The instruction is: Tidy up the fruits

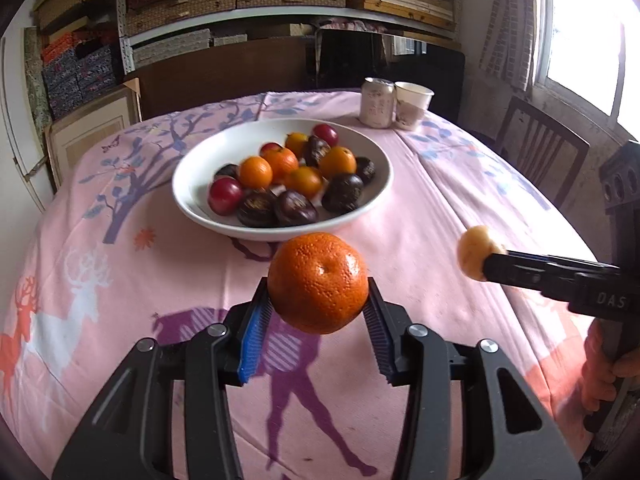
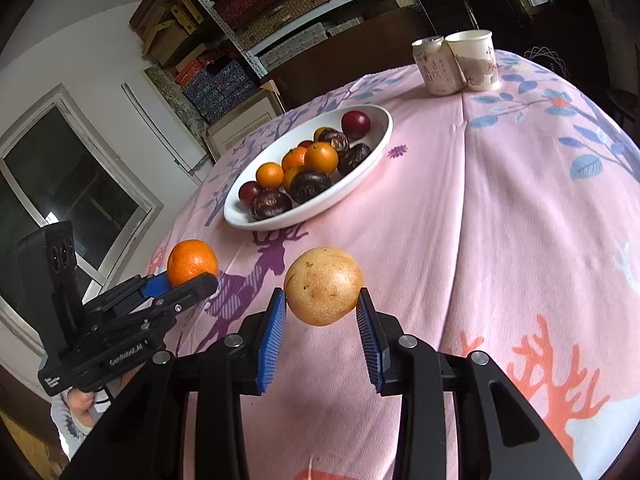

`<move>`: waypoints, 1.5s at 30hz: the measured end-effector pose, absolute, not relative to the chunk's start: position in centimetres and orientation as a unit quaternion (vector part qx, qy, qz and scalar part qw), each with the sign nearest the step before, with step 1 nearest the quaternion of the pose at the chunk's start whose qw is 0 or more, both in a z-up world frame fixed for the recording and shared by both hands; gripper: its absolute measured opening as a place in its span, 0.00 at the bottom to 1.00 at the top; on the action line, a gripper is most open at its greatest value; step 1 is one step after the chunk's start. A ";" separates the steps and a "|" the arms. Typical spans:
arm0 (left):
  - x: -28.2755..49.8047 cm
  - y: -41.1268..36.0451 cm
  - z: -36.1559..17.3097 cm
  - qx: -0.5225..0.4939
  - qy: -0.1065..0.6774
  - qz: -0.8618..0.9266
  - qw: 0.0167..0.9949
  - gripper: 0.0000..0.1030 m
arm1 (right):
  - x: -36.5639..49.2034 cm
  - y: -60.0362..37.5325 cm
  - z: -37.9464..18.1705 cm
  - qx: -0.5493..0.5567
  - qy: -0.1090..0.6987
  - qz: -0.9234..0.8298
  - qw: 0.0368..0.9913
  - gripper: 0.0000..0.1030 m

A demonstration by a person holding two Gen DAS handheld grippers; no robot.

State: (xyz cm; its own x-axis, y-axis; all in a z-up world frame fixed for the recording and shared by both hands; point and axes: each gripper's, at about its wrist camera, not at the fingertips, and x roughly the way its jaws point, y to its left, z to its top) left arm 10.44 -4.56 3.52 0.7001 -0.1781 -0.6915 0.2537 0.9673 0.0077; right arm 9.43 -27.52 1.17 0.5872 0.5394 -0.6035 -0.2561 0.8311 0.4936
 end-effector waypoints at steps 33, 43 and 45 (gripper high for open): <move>29.3 -3.5 4.5 0.064 0.325 -0.010 0.943 0.63 | 28.0 -20.7 4.0 0.123 0.400 0.191 0.888 0.43; 25.9 -3.5 6.5 0.066 0.305 -0.010 0.950 0.93 | 24.5 -20.3 5.6 0.087 0.365 0.168 0.912 0.65; 24.6 -3.6 6.8 0.069 0.304 -0.011 0.950 0.95 | 23.2 -20.4 6.2 0.075 0.350 0.159 0.920 0.73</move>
State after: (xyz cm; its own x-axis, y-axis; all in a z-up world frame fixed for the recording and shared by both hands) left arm 24.56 -3.57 6.79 0.8155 0.0216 -0.5784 0.0624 0.9902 0.1250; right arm 23.18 -20.40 6.18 0.7041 0.3448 -0.6208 -0.2394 0.9383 0.2496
